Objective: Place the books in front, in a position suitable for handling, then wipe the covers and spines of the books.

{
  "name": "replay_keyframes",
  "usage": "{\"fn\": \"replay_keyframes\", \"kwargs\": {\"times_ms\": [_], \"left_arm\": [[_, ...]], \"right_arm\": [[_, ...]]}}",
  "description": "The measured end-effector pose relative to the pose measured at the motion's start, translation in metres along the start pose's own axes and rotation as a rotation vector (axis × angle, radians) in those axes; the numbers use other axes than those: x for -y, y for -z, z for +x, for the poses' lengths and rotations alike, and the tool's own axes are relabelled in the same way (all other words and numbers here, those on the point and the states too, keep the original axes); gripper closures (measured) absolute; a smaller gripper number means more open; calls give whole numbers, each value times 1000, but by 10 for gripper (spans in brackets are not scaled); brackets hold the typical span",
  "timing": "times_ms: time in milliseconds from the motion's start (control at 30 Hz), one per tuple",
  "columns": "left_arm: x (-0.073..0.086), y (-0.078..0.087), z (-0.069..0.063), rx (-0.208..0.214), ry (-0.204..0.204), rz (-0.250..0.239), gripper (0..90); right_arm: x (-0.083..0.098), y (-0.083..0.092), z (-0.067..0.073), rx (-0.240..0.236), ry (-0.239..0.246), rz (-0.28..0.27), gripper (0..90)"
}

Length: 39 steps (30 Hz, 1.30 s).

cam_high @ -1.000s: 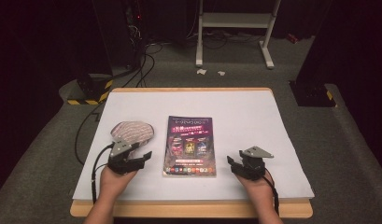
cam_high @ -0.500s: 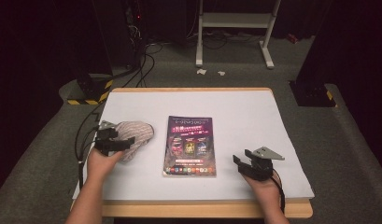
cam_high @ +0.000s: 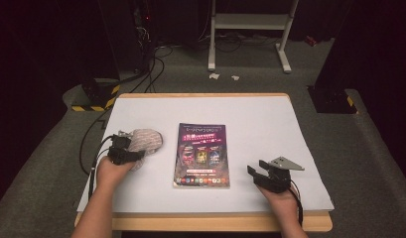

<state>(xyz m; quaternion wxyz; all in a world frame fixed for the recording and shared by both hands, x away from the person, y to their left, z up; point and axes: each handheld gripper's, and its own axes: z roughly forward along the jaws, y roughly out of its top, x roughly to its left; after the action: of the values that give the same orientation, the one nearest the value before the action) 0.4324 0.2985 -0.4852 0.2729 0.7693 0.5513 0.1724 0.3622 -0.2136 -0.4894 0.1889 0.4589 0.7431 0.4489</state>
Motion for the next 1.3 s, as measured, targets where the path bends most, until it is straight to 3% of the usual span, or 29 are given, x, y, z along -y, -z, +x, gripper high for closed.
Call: {"fn": "replay_keyframes", "kwargs": {"times_ms": [100, 233, 433, 633, 733, 1000, 1100, 1300], "left_arm": [[3, 2, 1, -12, 10, -17, 537], [4, 7, -3, -21, 8, -52, 583], [3, 26, -16, 13, -3, -163, 598], [-2, 37, -35, 38, -61, -212, 598], [-4, 38, -44, 68, -81, -221, 597], [-7, 42, -73, 96, -135, -265, 596], [-5, 44, -87, 112, -153, -263, 596], [9, 46, -122, 140, -225, -238, 595]], "right_arm": [[1, 0, 0, -3, 4, 1, 447], [1, 0, -1, -6, 5, 1, 464], [1, 1, -4, 2, 6, 3, 470], [2, 0, -5, 10, 17, 7, 470], [3, 0, -6, 13, 32, 4, 473], [4, 1, -9, 27, 53, -7, 435], [3, 3, -6, 38, 70, -15, 418], [5, 3, -4, 49, 81, -8, 417]]}}
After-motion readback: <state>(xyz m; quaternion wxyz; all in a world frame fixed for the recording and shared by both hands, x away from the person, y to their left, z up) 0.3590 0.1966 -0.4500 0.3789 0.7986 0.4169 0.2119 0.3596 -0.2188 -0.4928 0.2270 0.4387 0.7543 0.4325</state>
